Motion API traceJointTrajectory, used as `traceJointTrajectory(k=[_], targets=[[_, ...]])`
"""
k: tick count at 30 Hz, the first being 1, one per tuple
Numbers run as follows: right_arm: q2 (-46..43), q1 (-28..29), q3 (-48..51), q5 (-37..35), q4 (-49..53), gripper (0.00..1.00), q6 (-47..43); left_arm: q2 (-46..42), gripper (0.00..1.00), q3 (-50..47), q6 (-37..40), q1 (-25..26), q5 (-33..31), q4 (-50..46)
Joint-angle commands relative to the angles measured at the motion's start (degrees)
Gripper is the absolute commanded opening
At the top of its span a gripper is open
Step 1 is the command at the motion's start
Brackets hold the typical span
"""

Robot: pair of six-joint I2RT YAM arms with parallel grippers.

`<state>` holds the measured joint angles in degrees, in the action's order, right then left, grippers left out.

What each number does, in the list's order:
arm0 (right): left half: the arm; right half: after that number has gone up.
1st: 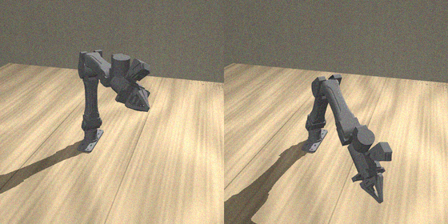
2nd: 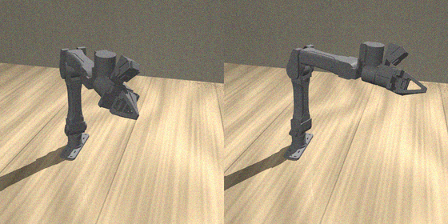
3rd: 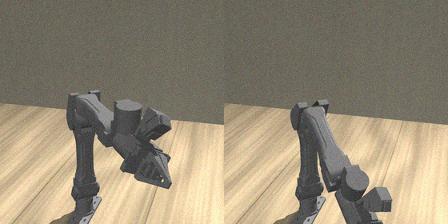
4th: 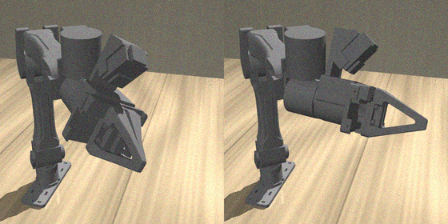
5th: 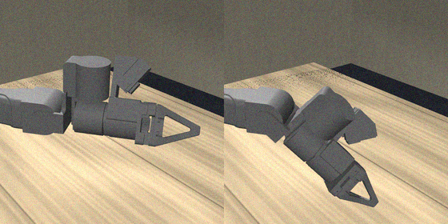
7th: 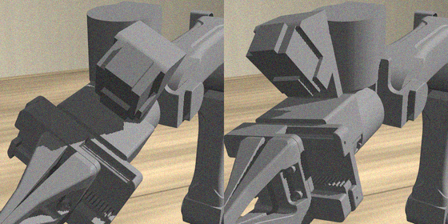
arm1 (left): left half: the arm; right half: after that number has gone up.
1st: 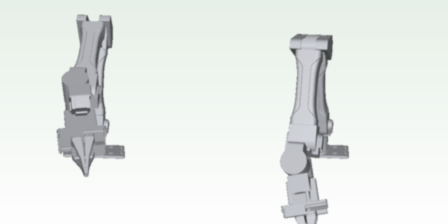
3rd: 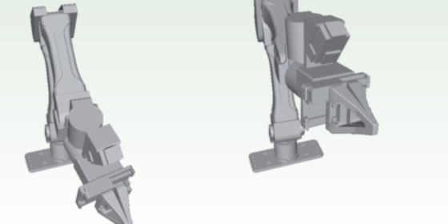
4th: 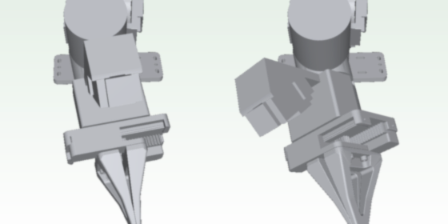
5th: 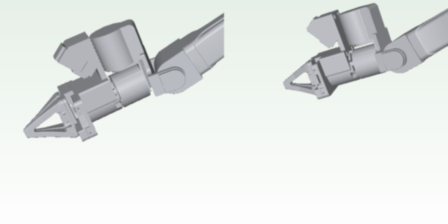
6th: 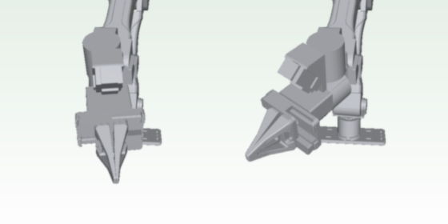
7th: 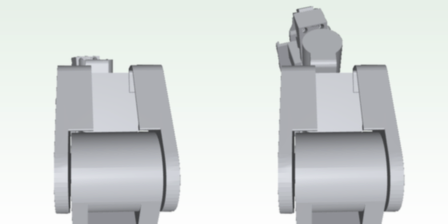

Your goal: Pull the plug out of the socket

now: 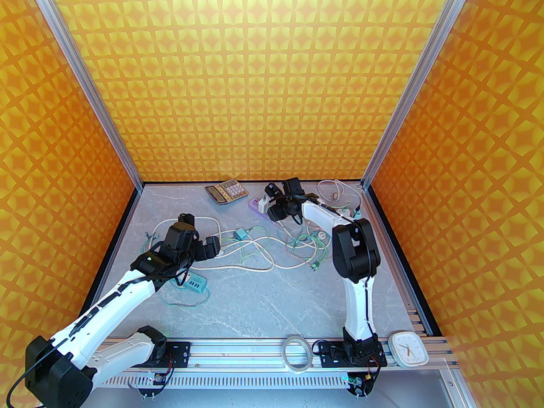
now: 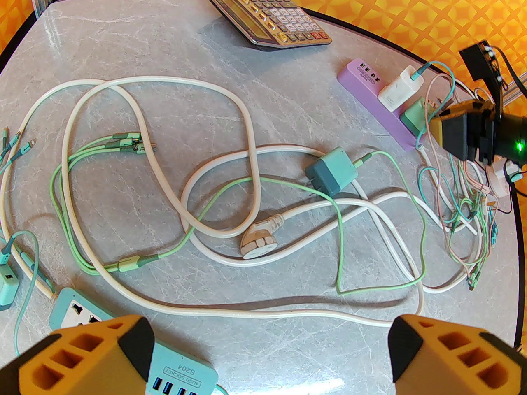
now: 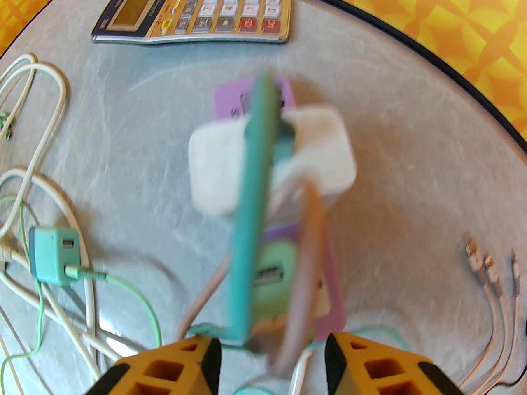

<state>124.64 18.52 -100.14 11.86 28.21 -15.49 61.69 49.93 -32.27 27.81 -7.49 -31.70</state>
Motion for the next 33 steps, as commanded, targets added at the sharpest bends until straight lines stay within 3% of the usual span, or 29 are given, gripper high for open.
traceJointTrajectory(k=[1, 11, 16, 21, 33], targets=[[2.23, 0.29, -2.92, -0.17, 2.73, 0.47, 0.11, -1.16, 0.99, 0.43, 1.11, 0.36, 1.04, -1.07], [6.0, 0.87, -8.61, -0.52, 7.46, 0.44, -1.27, -0.16, 0.99, 1.13, 1.33, 0.33, 1.01, -1.25], [6.0, 2.02, -8.76, -1.68, 7.96, 0.34, -2.09, 0.02, 0.99, 1.4, 1.4, 0.33, 1.07, -1.34], [3.24, 2.69, -4.75, -0.65, 4.63, 0.24, 1.57, -0.21, 0.99, 1.42, 1.46, 0.32, 1.05, -1.17], [-5.84, 8.02, 9.21, 1.23, -0.3, 0.25, 8.01, -1.74, 0.99, 0.53, 0.71, 0.31, 1.01, -0.16]])
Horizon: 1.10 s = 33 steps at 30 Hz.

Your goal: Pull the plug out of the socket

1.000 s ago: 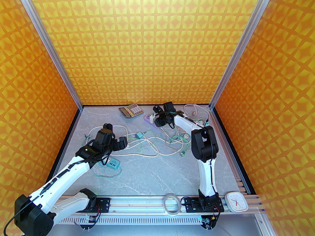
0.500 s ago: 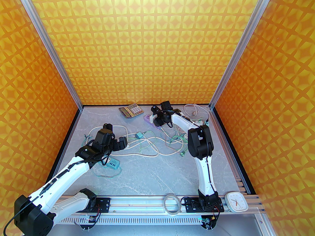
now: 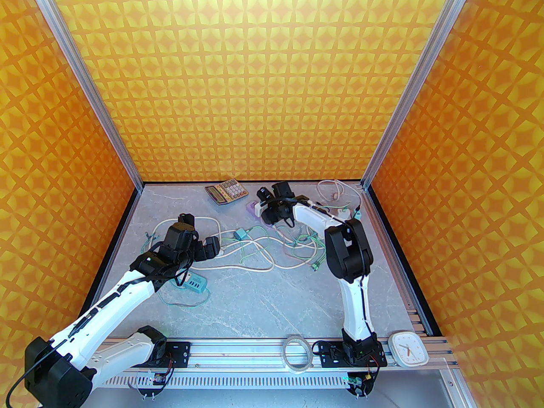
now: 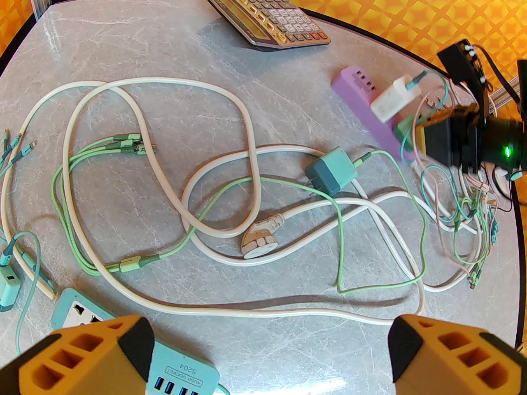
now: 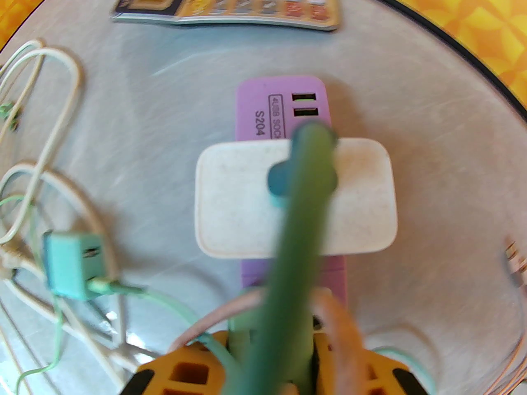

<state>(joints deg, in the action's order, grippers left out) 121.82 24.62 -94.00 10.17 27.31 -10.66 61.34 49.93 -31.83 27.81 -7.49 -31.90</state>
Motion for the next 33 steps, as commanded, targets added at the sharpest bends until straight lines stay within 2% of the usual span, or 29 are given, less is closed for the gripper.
traceJointTrajectory(k=[1, 6, 9, 13, 15, 18, 21, 22, 23, 25, 26, 27, 33], targets=[[-3.92, 2.64, 4.16, 2.42, 0.34, 0.24, 3.19, -1.3, 0.99, 0.39, 0.06, 0.38, 1.18, 0.5], [-7.94, 5.14, 9.07, 2.88, -0.87, 0.25, 3.78, 1.46, 0.99, 1.04, -0.64, 0.32, 2.45, 3.84], [-8.85, 5.87, 11.2, 2.13, -1.5, 0.27, 3.2, 7.14, 0.98, 2.07, -1.61, 0.19, 3.4, 8.27], [-7.92, 5.88, 11.45, 0.41, -1.95, 0.27, 2.92, 18.0, 0.93, 6.1, -1.94, 0.05, 5.56, 14.74], [-7.57, 5.88, 11.76, 0.45, -2.78, 0.27, 3.31, 23.9, 0.8, 9.66, -2.2, -0.56, 5.75, 15.74], [-7.62, 5.92, 12.58, 0.16, -4.68, 0.27, 3.95, 32.83, 0.79, 15.23, -3.67, -2.65, 7.71, 17.1], [-7.34, 5.88, 12.69, 0.53, -5.01, 0.28, 4.07, 42.02, 0.72, 21.61, -4.48, -4.77, 11.72, 18.52], [-7.21, 5.9, 12.68, 0.46, -5.02, 0.28, 4.11, 44.93, 0.62, 24.17, -4.53, -5.39, 13.27, 18.64], [-7.21, 5.88, 12.73, 0.34, -5.01, 0.28, 4.06, 47.26, 0.45, 26.35, -4.6, -5.88, 14.87, 18.72], [-7.25, 5.83, 12.97, 0.13, -5.45, 0.28, 4.11, 51.57, 0.18, 30.19, -6.06, -7.12, 18.32, 19.8], [-7.31, 5.88, 13.21, 0.02, -5.64, 0.28, 4.07, 53.06, 0.07, 31.49, -6.98, -7.51, 19.92, 20.92], [-7.32, 5.92, 13.27, -0.17, -5.74, 0.28, 4.06, 54.6, 0.0, 32.89, -8.16, -7.83, 21.53, 22.03], [-7.13, 5.89, 13.36, -0.48, -6.03, 0.28, 4.02, 61.89, 0.0, 41.15, -10.81, -7.76, 28.65, 22.22]])
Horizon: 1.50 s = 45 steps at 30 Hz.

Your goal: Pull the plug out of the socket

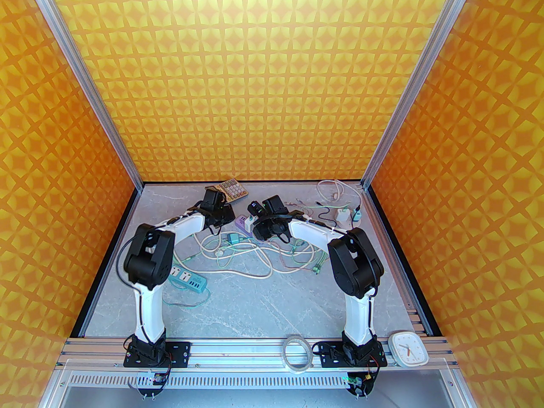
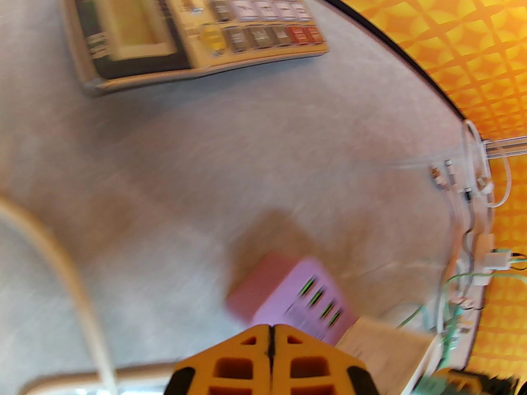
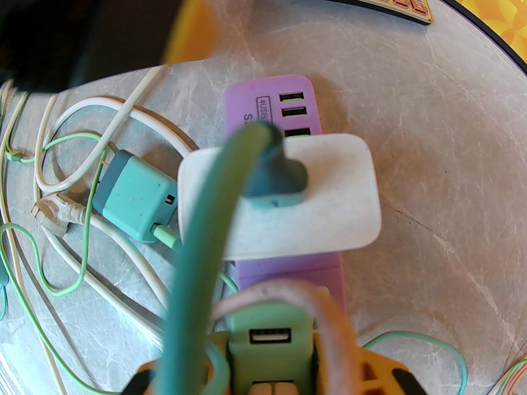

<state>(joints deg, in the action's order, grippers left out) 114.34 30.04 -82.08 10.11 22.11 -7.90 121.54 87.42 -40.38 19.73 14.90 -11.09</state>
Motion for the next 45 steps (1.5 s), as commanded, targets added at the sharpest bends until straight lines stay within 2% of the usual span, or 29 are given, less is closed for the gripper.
traceJointTrajectory(k=[1, 12, 17, 19, 22, 27, 32, 34, 38, 45], targets=[[0.41, 0.45, 1.38, -0.43, -0.97, 0.28, 1.23, 2.79, 0.0, 4.43, -2.34, 0.44, 6.8, 0.91], [1.32, 0.39, 1.7, -1.01, -2.3, 0.3, 1.75, 7.88, 0.0, 5.18, -2.86, 1.65, 8.05, -4.78], [1.48, 0.46, 1.71, -1.62, -2.56, 0.46, 1.67, 10.38, 0.0, 6.51, -3.21, 1.89, 7.43, -8.25], [1.66, 0.46, 1.44, -1.59, -2.79, 0.47, 1.41, 10.56, 0.0, 6.56, -3.21, 2.08, 7.23, -8.76], [2.6, 0.46, 0.81, -1.7, -2.97, 0.4, 1.22, 10.56, 0.0, 6.58, -3.21, 2.17, 6.82, -9.33], [2.71, 1.04, 0.62, -4.95, -2.19, 0.16, -0.24, 10.93, 0.0, 7.88, -2.95, 2.33, 5.76, -11.74], [-0.67, 2.06, 3.63, -9.5, -5.38, 0.08, -2.05, 11.19, 0.0, 8.12, -2.78, 2.38, 4.72, -13.25], [-2.13, 2.04, 4.6, -11.82, -7.1, 0.0, -2.29, 11.18, 0.0, 8.3, -2.61, 2.34, 4.29, -14.23], [-3.92, 1.5, 6.32, -15.29, -9.45, 0.0, -2.61, 10.92, 0.0, 8.23, -2.02, 2.33, 3.03, -15.58], [-3.91, -0.69, 5.01, -5.92, -8.24, 0.0, 2.0, 10.74, 0.0, 8.48, -1.56, 2.25, 2.18, -16.98]])
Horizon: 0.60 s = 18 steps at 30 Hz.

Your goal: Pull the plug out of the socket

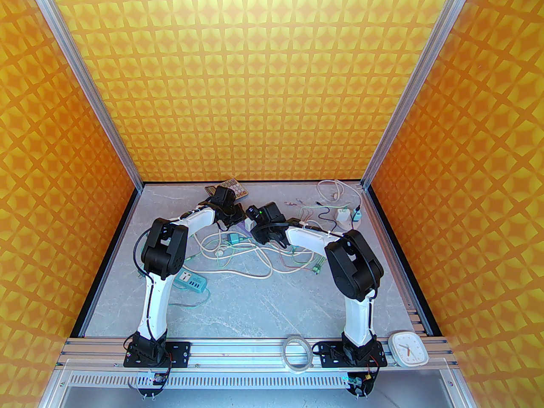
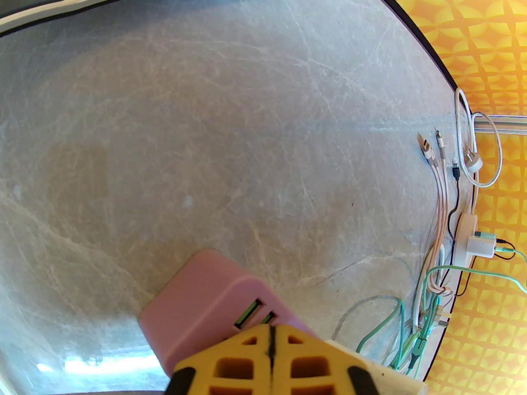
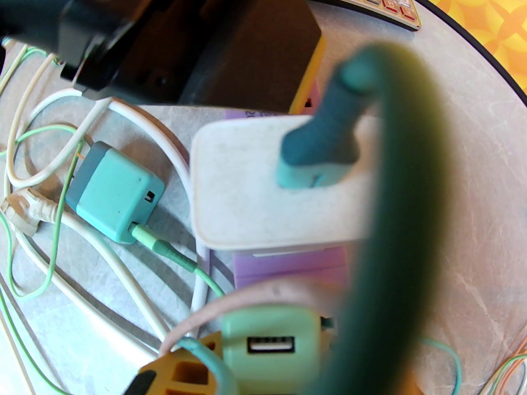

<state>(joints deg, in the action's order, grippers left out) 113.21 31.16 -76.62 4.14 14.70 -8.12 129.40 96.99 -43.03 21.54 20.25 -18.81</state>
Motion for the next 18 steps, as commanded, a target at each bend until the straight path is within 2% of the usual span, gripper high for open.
traceJointTrajectory(k=[1, 3, 7, 11, 18], targets=[[-2.77, -1.73, -0.71, 1.21, -0.47, 0.0, 1.89, 2.76, 0.0, -1.04, 1.27, 0.41, -3.37, -9.58], [-2.82, -1.13, -1.42, 2.05, 0.66, 0.0, 1.13, 2.74, 0.0, -0.76, 1.53, 0.44, -4.08, -10.35], [-3.87, 2.68, -0.33, -4.0, 0.45, 0.0, -3.19, 3.09, 0.0, -0.4, 1.62, 0.38, -4.66, -11.08], [-5.0, 2.43, 1.66, -5.89, -2.03, 0.0, -1.89, 3.48, 0.0, -0.05, 1.64, 0.36, -5.22, -11.92], [-6.6, -3.34, 0.74, 4.91, -1.92, 0.0, 3.54, 3.42, 0.0, -0.22, 2.33, 0.34, -6.2, -12.59]])
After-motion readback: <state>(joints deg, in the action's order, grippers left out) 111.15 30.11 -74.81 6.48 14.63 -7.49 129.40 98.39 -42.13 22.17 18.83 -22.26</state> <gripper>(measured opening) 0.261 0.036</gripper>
